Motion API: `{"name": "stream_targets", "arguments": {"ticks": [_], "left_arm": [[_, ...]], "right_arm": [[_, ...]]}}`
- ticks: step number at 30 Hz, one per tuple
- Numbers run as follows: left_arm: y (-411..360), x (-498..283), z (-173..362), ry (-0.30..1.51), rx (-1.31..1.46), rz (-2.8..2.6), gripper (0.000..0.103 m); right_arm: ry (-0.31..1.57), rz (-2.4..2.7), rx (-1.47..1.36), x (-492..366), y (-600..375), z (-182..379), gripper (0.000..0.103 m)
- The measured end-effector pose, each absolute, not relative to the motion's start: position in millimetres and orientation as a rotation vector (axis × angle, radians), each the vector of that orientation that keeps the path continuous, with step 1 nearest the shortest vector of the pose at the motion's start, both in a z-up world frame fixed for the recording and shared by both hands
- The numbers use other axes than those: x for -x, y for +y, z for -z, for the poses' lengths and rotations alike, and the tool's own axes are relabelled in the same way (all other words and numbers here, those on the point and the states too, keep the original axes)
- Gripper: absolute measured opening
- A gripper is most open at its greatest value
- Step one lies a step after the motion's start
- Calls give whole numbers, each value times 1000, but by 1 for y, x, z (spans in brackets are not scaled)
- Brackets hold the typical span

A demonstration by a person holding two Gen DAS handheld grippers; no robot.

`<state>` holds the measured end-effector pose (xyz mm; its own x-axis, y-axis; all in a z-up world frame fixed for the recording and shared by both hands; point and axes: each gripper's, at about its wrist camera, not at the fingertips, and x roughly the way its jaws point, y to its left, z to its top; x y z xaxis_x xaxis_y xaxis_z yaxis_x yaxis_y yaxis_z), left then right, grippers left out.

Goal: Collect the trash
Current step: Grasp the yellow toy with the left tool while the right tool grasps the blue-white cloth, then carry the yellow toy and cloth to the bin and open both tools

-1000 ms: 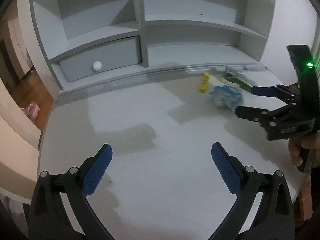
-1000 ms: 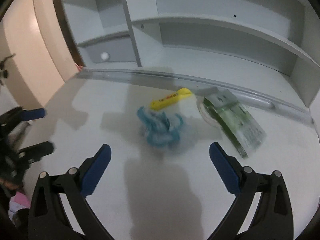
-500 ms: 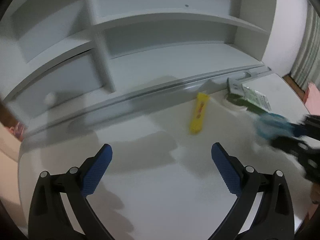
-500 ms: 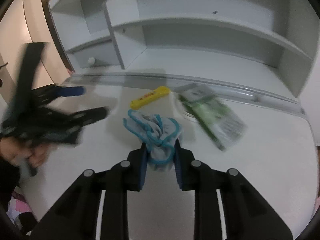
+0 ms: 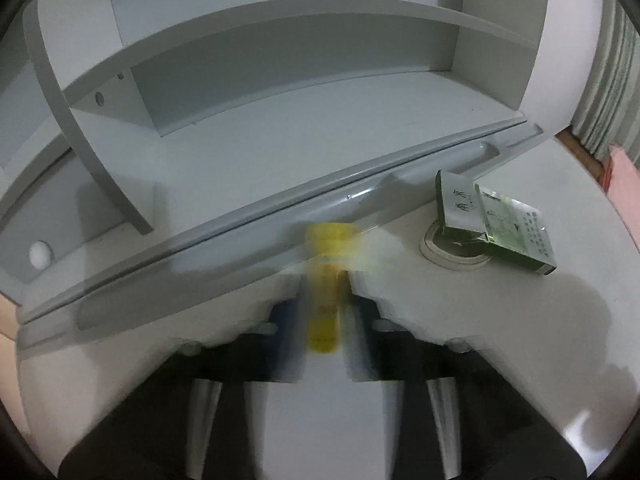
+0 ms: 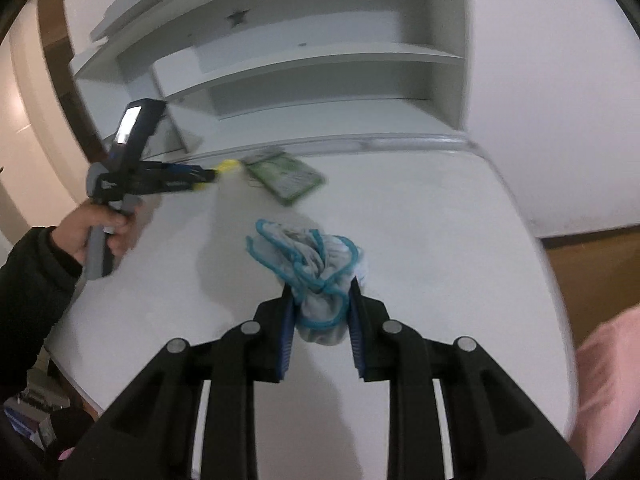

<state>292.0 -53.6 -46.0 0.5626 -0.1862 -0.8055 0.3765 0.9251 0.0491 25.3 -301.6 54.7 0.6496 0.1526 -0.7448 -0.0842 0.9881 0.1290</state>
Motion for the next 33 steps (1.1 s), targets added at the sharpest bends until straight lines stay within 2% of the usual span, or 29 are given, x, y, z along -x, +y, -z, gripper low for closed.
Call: {"name": "stream_targets", "arguments": {"ticks": [5,9,14,20,26,30,33], "left_arm": [[-83,-263,24,868,-221,335,12],[-139,-219,-9,796,-229,432,12],[-260,-134,-38,705,-311,715,12],[-398,-13,-37,661,-423,1049,12],[-499,123,11,674,-562,1341,12],[-542,191,88,714,-662,1434,12],[-566,209,158,788,-694,1443,12]], "right_arm": [[827,-11,-166,26,-360,-53,24],[803,129,-229,83,-416,-52,24],[782,342,-338,170,-490,-39,24],[773,632,-500,292,-570,0,24],[771,842,-674,394,-621,55,24],[781,925,-792,442,-640,107,24],[798,938,-858,468,-644,144,24]]}}
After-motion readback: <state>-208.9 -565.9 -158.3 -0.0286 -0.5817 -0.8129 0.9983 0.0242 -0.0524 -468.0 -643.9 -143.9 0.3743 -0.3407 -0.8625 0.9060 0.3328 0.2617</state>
